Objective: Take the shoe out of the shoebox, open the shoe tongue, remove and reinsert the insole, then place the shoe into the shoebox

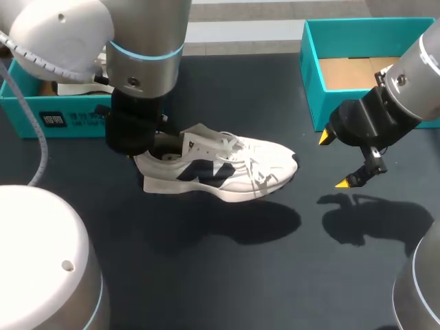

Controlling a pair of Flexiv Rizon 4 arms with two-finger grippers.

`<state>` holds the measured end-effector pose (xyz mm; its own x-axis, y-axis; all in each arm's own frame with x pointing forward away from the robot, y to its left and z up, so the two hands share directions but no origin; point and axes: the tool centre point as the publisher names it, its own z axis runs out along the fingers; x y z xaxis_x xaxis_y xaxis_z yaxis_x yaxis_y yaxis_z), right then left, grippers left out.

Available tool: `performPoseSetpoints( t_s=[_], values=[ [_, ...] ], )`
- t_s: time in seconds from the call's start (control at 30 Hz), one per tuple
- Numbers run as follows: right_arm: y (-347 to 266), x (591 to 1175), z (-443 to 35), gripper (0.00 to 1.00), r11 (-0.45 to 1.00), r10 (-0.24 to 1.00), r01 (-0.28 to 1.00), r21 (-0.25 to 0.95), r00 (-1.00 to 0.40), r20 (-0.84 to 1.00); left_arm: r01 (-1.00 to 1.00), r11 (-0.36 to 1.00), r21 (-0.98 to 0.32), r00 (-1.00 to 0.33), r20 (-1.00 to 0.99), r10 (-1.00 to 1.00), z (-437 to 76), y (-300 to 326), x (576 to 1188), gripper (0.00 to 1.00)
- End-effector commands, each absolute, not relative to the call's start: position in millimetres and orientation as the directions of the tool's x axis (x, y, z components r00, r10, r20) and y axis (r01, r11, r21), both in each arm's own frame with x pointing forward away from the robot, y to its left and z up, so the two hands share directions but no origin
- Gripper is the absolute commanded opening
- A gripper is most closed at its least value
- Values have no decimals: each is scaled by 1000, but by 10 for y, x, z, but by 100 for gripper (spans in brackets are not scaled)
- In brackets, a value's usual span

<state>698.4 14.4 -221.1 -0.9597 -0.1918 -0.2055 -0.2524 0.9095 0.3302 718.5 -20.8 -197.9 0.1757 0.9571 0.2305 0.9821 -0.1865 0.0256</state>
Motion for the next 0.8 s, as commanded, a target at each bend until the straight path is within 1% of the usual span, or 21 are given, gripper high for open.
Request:
performPoseSetpoints(
  t_s=[0.03, 0.13, 0.17, 0.23, 0.43, 0.8],
  values=[
    [154, 6983, -2221, 100, 911, -191, -251, 328, -960, -206, 982, -187, 25, 176, 230, 957, -1973, -210, 7197, 0],
    [154, 6983, -2221, 100, 911, -191, -251, 328, -960, -206, 988, -150, 48, 138, 185, 973, -2079, -221, 7169, 0],
    [154, 6983, -2221, 100, 911, -191, -251, 328, -960, -206, 991, -112, 72, 101, 144, 984, -2124, -222, 7176, 0],
    [154, 6983, -2221, 100, 911, -191, -251, 328, -960, -206, 993, -94, 65, 85, 131, 988, -2215, -239, 7183, 0],
    [154, 6983, -2221, 100, 911, -191, -251, 328, -960, -206, 995, -101, 15, 99, 103, 990, -2498, -320, 7189, 0],
    [154, 6983, -2221, 100, 911, -191, -251, 328, -960, -206, 994, -108, -28, 110, 125, 986, -3162, -525, 7221, 0]
  ],
)
